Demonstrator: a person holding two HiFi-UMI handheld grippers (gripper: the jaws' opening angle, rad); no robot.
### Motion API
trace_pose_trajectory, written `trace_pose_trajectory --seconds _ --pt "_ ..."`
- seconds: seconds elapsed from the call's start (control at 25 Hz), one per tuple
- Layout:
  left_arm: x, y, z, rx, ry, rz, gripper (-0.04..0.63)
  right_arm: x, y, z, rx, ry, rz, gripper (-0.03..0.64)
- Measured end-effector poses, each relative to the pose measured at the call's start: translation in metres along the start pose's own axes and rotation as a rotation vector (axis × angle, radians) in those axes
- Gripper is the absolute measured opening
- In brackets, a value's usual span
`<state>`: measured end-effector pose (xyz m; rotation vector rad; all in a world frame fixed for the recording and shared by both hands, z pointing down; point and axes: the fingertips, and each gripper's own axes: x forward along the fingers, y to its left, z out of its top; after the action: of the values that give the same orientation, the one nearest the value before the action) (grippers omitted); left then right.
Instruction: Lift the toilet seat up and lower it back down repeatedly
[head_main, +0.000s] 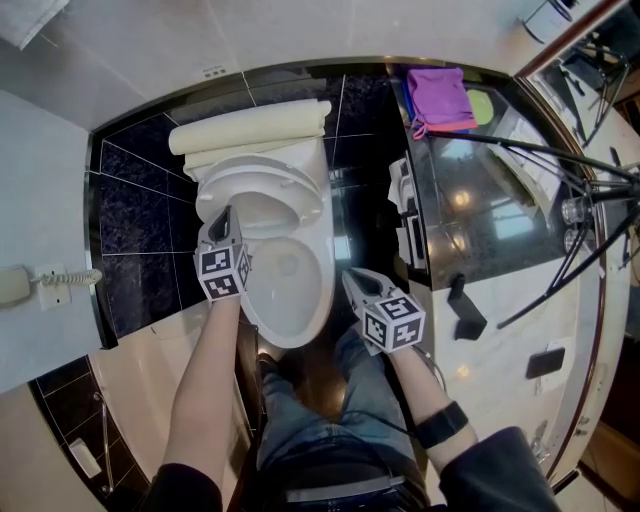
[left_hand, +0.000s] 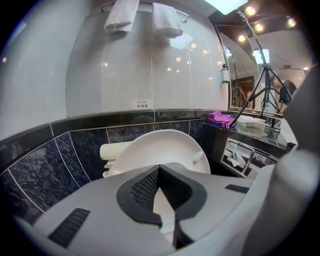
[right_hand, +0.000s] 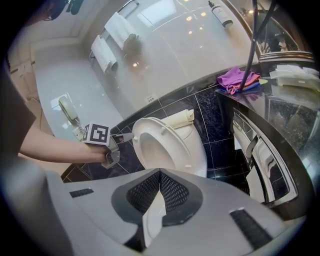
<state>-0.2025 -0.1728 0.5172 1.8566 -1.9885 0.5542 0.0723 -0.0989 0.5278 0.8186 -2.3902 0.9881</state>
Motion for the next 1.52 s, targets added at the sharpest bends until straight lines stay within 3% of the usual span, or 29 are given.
trace_pose_trajectory --seconds 0.36,0.6,0.96,1.52 --pt "-0.086 -0.019 0.008 0.025 -0.008 -0.087 -0.003 -0.012 0.037 0.018 -0.084 -0.027 -0.006 0.017" --pt "-0.172 -0.022 0.022 0.027 -0.04 -0.145 -0.003 -0.039 0.067 0.03 -0.188 -0.041 -0.052 0.017" --pt "-0.291 -0.002 0.024 0.019 -0.086 -0.2 -0.003 -0.099 0.122 0.031 -0.255 -0.108 -0.145 0.017" --pt "-0.365 -0.006 0.009 0.0 -0.134 -0.248 -0.004 -0.141 0.16 -0.021 -0.273 -0.125 -0.201 0.017"
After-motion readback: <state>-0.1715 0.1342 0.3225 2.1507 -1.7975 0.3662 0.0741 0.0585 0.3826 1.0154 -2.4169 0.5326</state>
